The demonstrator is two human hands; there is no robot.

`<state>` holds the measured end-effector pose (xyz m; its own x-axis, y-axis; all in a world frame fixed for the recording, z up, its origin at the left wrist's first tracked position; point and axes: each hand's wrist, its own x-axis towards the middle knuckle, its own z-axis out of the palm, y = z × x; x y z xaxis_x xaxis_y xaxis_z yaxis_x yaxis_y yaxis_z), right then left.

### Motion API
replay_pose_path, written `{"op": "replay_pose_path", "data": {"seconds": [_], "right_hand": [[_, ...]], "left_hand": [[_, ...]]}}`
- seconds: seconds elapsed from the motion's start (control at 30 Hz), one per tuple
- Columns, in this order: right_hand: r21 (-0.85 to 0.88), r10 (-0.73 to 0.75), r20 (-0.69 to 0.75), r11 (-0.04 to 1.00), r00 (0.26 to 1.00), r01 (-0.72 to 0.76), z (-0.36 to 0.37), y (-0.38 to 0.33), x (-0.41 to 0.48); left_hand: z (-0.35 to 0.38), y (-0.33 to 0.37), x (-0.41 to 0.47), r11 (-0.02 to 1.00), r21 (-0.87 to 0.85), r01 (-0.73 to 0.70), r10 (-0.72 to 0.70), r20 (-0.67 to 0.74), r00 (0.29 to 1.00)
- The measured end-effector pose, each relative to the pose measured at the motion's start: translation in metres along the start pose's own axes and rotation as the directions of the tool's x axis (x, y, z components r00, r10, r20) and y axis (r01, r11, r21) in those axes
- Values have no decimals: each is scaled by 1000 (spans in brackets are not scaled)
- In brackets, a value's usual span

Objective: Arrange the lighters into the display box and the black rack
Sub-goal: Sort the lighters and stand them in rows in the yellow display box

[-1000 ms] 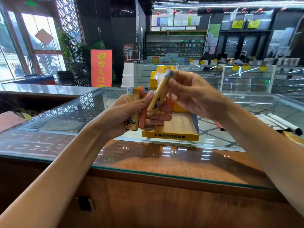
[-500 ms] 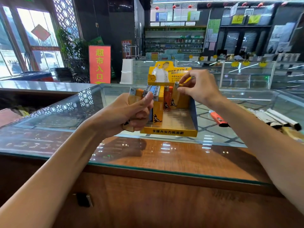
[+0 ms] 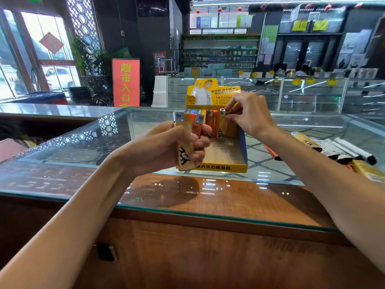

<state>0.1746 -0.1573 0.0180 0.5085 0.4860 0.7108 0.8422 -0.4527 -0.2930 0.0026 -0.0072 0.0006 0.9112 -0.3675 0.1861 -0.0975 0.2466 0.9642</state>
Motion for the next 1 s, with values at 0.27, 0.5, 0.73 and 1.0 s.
{"op": "replay_pose_path", "data": {"seconds": [0.27,0.5,0.73,1.0], "right_hand": [[-109,-81,19,991,997,83,6,-1,-5],[126,1,-60,992,998,7,-27,-13,-16],[658,-26,385,709,922,-255,-57,-32,-46],[669,-43,330,716,943,-202,-58,-17,-41]], "left_hand": [[22,-15,24,990,135,-40,37,23,999],[27,-16,25,956,291,-42,87,-141,986],[29,-22,29,897,433,-89,226,-277,934],[30,-28,27,868,493,-55,219,-280,935]]}}
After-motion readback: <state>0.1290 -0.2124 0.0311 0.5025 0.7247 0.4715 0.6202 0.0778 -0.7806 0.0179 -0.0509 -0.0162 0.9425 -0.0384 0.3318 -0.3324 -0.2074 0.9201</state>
